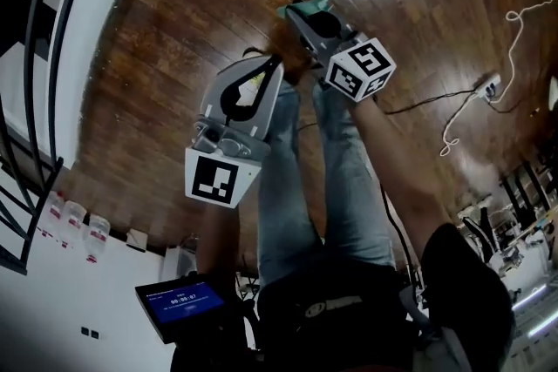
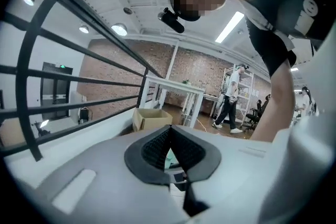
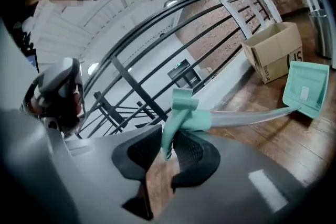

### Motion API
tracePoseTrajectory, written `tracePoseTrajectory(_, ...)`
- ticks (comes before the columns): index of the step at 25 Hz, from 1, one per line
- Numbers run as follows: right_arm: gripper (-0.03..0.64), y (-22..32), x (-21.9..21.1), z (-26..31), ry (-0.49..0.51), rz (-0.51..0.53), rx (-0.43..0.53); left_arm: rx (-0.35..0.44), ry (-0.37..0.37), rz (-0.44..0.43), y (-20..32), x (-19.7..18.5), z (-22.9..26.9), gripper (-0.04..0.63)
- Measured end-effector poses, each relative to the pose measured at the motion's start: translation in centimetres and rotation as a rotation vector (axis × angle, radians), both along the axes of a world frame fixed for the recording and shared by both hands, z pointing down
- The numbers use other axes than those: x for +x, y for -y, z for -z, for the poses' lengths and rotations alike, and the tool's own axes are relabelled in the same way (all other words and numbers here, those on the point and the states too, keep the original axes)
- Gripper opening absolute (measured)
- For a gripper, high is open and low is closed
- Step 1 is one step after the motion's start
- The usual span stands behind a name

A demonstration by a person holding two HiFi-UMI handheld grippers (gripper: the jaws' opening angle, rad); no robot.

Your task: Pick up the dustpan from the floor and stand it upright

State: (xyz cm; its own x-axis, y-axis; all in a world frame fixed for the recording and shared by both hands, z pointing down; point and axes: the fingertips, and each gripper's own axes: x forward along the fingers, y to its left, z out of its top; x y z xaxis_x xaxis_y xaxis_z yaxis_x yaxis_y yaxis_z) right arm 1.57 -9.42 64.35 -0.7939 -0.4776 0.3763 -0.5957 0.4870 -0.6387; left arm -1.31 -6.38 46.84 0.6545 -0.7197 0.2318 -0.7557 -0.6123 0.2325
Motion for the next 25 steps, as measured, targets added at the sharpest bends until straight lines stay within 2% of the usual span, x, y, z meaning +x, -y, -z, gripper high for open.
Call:
tracePoseTrajectory(5,0.08,0.2,0.1,8.3,0.137,-0.031,-0.079,0.068,0.003,-0.032,1.6,1.5,7.6,0.017)
tracePoseTrajectory(13,0.09,0.0,1.6,17.0,0.286,-0.061,-0.238,0.146,0.036,-0.057,4.2,3.4,16.0,0.017)
tracePoseTrajectory(16,0.092,0.5,2.3,19.1,0.398,-0.094,-0.332,0.15,0.041,-0.059,4.7,3.9,17.7,0.017)
tracePoseTrajectory(20,0.083,0.7,1.8,20.7,0.571,-0.014,-0.433,0.125,0.068,-0.079,5.2,4.8,18.2,0.017)
tracePoseTrajectory(25,0.074,-0.6,2.0,20.5,0.647,0.052,-0.487,0.132,0.068,-0.084,5.3,6.6,18.7,0.017)
